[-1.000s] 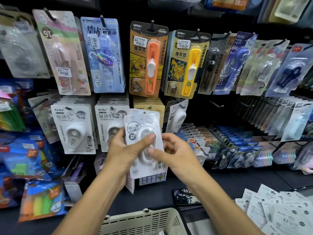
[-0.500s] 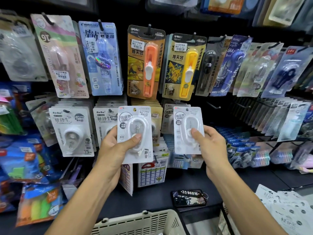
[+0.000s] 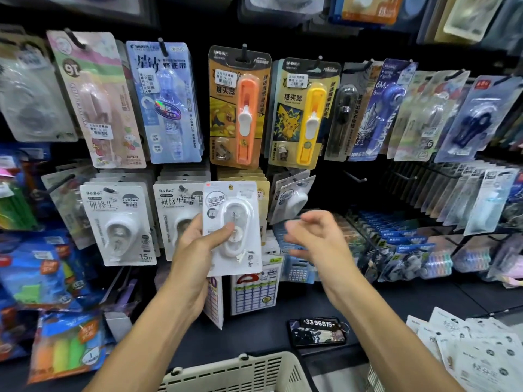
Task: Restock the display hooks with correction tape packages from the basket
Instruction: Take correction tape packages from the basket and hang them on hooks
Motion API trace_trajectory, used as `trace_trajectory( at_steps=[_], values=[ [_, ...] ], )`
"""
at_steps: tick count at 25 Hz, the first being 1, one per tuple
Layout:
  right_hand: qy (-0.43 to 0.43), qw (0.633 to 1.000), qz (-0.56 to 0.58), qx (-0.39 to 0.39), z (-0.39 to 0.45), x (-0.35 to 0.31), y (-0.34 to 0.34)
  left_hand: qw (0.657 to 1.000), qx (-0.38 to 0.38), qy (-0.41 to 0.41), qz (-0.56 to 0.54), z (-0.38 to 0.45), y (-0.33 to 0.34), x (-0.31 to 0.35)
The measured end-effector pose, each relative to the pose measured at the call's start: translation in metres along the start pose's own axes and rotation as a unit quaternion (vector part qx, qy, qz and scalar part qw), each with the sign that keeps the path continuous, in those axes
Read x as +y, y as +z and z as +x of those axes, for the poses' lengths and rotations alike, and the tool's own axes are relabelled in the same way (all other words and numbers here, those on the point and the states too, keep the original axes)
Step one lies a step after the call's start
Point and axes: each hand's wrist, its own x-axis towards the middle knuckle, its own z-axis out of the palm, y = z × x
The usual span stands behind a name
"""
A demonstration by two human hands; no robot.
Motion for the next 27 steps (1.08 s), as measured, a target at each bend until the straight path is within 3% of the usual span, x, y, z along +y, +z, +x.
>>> trace_trajectory(
  at_steps=[2, 5, 6, 7, 8, 9, 13, 15, 17, 20, 22, 25, 27],
  values=[
    [-0.015, 0.994, 0.052, -0.097, -0.004, 0.003, 0.018, 0.996, -0.042, 0.011, 0.079, 0.002, 0.014, -0.007],
    [-0.026, 0.995, 0.095, -0.014, 0.007, 0.002, 0.016, 0.954, -0.090, 0.060, 0.280, 0.008, 0.024, -0.013],
    [-0.030, 0.994, 0.098, 0.029, 0.012, 0.000, 0.009, 0.904, -0.088, 0.101, 0.406, 0.013, 0.020, -0.013],
    [-0.031, 0.993, 0.094, 0.064, 0.016, -0.002, 0.001, 0.827, -0.079, 0.147, 0.537, 0.018, 0.012, -0.014],
    [-0.033, 0.993, 0.078, 0.086, 0.018, -0.004, -0.006, 0.752, -0.069, 0.187, 0.628, 0.021, 0.004, -0.013],
    [-0.034, 0.994, 0.049, 0.097, 0.020, -0.006, -0.011, 0.700, -0.066, 0.209, 0.680, 0.024, -0.003, -0.013],
    [-0.032, 0.995, -0.005, 0.099, 0.028, -0.006, -0.023, 0.610, -0.078, 0.190, 0.766, 0.029, -0.024, -0.018],
    [-0.035, 0.992, 0.006, 0.123, 0.028, -0.005, -0.025, 0.600, -0.076, 0.194, 0.772, 0.029, -0.028, -0.020],
    [-0.046, 0.989, -0.062, 0.125, 0.031, 0.000, -0.026, 0.606, -0.075, 0.198, 0.767, 0.029, -0.029, -0.020],
    [0.002, 0.994, -0.103, 0.031, 0.041, 0.011, -0.022, 0.625, -0.077, 0.197, 0.751, 0.022, -0.033, -0.022],
    [0.033, 0.994, -0.101, 0.015, 0.037, 0.020, -0.017, 0.644, -0.091, 0.185, 0.736, 0.014, -0.037, -0.023],
    [0.050, 0.985, -0.151, 0.062, 0.015, 0.043, -0.015, 0.647, -0.133, 0.137, 0.738, -0.004, -0.052, -0.023],
    [0.082, 0.975, -0.204, 0.006, -0.006, 0.063, -0.013, 0.638, -0.164, 0.092, 0.747, -0.019, -0.068, -0.033]
  ],
)
